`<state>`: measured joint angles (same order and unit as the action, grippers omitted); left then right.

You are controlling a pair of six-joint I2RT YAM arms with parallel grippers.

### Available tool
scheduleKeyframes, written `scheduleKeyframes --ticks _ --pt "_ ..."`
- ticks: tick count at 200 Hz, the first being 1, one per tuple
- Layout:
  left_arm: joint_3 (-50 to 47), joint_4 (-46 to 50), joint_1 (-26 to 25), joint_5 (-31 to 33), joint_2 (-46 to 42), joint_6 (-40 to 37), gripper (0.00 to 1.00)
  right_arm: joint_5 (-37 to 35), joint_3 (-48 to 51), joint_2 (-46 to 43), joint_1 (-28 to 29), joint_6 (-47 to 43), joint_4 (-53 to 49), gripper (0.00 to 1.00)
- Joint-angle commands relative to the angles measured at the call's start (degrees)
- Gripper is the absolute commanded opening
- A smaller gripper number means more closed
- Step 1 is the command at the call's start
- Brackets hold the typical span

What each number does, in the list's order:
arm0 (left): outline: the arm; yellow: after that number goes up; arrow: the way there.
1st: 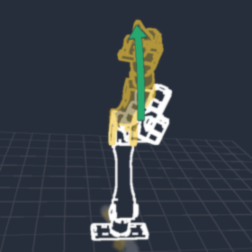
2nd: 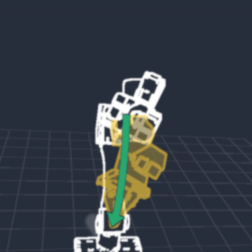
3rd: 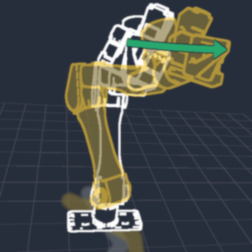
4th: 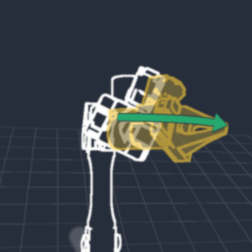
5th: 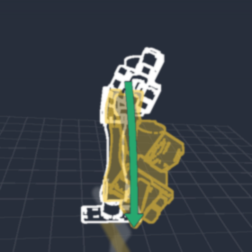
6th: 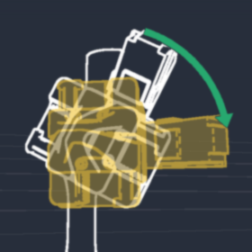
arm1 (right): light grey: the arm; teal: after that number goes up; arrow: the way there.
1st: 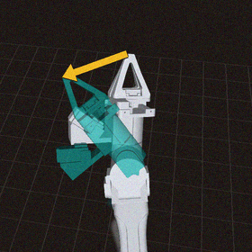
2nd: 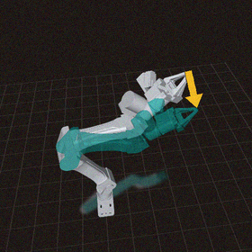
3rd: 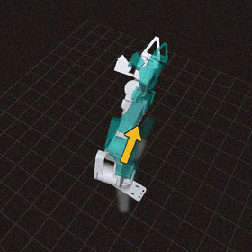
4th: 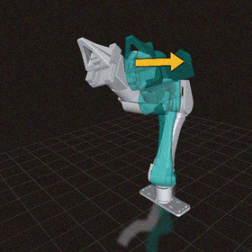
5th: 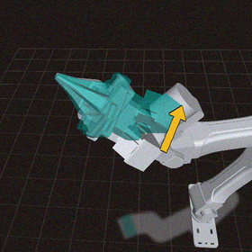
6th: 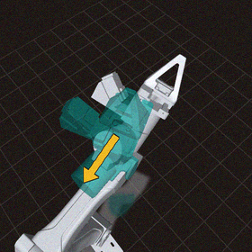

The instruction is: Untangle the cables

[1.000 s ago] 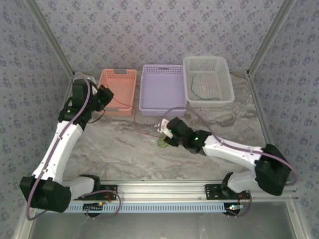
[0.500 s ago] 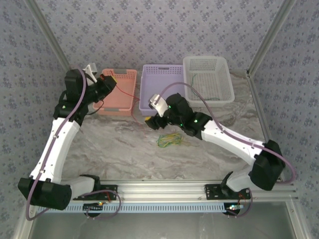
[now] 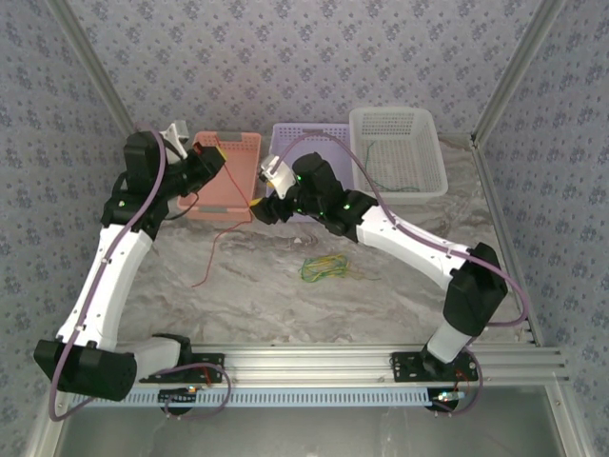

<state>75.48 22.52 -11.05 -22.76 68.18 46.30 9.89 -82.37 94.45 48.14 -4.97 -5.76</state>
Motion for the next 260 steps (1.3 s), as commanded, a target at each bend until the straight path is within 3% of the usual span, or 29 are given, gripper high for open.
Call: scheduleKeyframes --ticks 1,36,67,144,166,194,210,231,239,251,260 --pt "2.4 1.0 -0.4 -0.8 0.4 -2.5 0.00 -1.1 3.1 -3.3 0.4 2.8 2.7 0.69" --pt "2.8 1.6 -0.4 -0.7 0.9 -3.8 0.00 -2.9 9.2 -8.7 0.2 4.3 4.6 0.70" --pt "2.8 1.1 -0.4 -1.4 1.5 -4.5 0.00 0.3 11.7 -11.7 0.5 3.9 5.8 0.72" --pt "2.7 0.8 -1.6 -2.2 2.3 -5.1 0.00 5.2 0.6 -1.6 1.5 4.6 2.2 0.69" --pt "2.6 0.8 -1.7 -2.2 2.4 -5.2 0.00 5.4 -3.2 1.7 1.6 5.2 0.1 0.56" --pt "2.9 0.6 -1.7 -2.6 2.4 -5.4 0.00 4.3 -4.7 3.3 1.5 5.9 -0.8 0.17" --pt "3.3 0.6 -1.8 -3.1 2.4 -5.7 0.00 3.1 -4.9 3.2 1.3 6.6 -0.8 0.01" --pt "3.5 0.6 -1.8 -3.3 2.2 -5.9 0.00 1.7 -5.6 3.0 1.0 8.3 -1.7 0.00" --pt "3.6 0.8 -1.7 -3.0 1.8 -5.9 0.16 1.1 -5.8 2.9 1.0 9.0 -2.1 0.00" --pt "3.5 0.9 -1.7 -1.1 0.1 -6.0 0.62 -0.1 -6.2 2.8 0.7 10.4 -2.9 0.00" --pt "3.2 1.3 -1.8 0.8 -1.7 -6.3 0.78 -0.6 -6.3 2.7 0.4 12.0 -3.4 0.00"
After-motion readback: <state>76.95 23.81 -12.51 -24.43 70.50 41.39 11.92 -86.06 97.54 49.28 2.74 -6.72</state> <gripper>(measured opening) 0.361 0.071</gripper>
